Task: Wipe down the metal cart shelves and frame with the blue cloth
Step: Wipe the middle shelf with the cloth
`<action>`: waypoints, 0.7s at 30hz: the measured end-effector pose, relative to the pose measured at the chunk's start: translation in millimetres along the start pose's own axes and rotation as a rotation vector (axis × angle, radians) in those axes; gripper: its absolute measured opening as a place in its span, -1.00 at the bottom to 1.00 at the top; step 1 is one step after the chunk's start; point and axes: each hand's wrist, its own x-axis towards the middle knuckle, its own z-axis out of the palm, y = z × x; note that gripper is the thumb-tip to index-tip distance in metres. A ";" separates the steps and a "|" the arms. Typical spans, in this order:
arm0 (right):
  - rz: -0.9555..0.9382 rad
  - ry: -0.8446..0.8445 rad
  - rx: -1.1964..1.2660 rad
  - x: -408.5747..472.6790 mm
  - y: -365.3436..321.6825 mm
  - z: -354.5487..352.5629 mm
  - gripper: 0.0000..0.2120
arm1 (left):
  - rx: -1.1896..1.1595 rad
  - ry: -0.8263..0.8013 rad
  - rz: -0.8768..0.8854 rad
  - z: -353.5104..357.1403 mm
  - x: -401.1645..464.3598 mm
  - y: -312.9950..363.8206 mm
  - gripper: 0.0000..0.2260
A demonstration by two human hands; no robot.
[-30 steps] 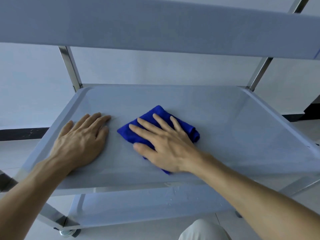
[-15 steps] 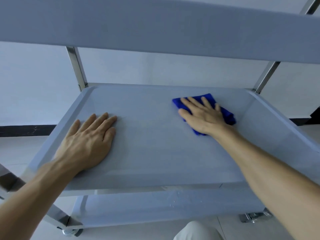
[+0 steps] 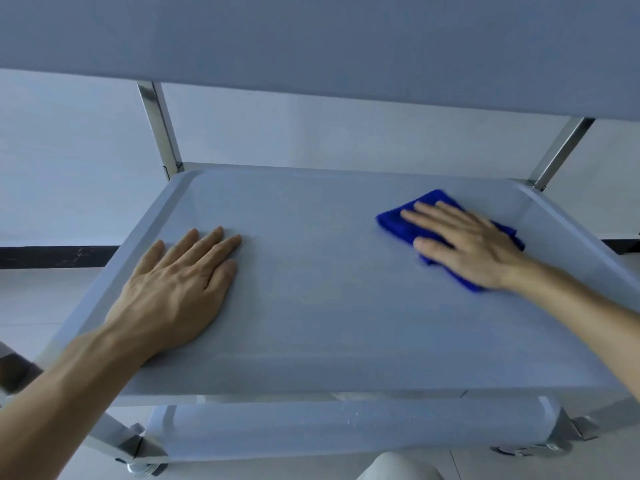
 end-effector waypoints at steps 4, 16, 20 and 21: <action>0.330 0.025 -0.018 76.0 10.6 0.5 -0.43 | 0.019 0.012 -0.019 1.7 -1.1 9.0 -0.52; -0.244 -0.060 0.013 102.9 -143.3 25.7 -0.46 | 0.010 0.078 -0.037 1.3 0.2 6.6 -0.42; -0.469 -0.020 0.029 44.7 -92.0 19.5 -0.51 | 0.015 0.061 -0.032 1.6 -2.1 0.9 -0.41; -0.453 -0.015 0.037 37.7 -74.4 15.8 -0.52 | 0.015 0.051 -0.031 1.8 -2.9 1.0 -0.41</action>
